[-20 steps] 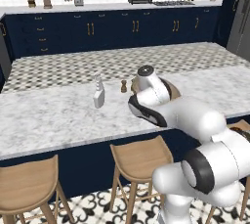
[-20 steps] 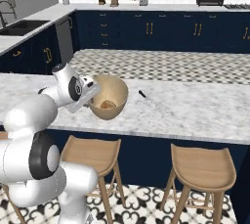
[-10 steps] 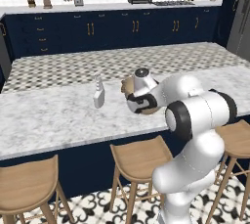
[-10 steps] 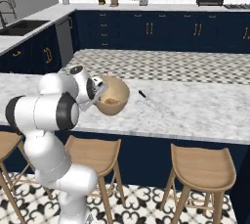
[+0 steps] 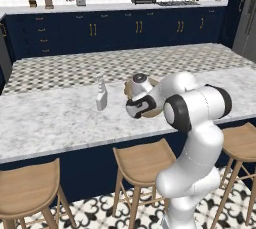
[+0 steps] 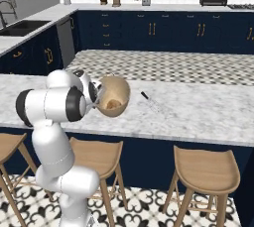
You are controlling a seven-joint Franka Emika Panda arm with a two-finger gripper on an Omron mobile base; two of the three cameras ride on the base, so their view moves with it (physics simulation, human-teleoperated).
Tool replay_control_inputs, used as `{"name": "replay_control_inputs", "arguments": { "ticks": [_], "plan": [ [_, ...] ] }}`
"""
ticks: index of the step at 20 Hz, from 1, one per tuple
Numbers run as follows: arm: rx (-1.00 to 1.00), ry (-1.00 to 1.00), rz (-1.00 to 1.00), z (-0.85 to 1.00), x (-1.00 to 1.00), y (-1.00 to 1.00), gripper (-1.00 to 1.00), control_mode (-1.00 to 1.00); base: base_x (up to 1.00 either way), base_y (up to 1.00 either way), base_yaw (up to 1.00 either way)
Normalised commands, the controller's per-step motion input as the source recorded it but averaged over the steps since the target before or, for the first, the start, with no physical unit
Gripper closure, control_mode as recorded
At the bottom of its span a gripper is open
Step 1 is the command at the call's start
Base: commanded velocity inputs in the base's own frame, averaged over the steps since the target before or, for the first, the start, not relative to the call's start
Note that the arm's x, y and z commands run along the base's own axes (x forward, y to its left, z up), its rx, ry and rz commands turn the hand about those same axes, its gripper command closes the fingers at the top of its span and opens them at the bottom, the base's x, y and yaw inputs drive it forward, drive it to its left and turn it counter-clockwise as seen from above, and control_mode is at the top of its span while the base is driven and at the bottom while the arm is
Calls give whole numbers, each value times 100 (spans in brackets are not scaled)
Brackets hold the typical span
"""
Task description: Open the cabinet, pick up the bread from the cabinet and place it in the basket. Then move the basket to the dining counter.
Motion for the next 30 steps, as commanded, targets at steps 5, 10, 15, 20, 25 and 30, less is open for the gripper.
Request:
{"name": "replay_control_inputs", "arguments": {
  "ticks": [5,10,15,20,25,30],
  "plan": [
    [-2,0,4,-7,0,0,-100,-100,0,0,0],
    [0,0,2,4,1,0,-100,-100,0,0,0],
    [0,5,0,37,0,0,-100,-100,0,0,0],
    [0,2,0,82,-37,-18,-100,-100,0,0,0],
    [6,-3,-14,74,-100,-40,-100,-100,0,0,0],
    [14,-3,-30,54,-100,-51,-100,-100,0,0,0]
  ]
}}
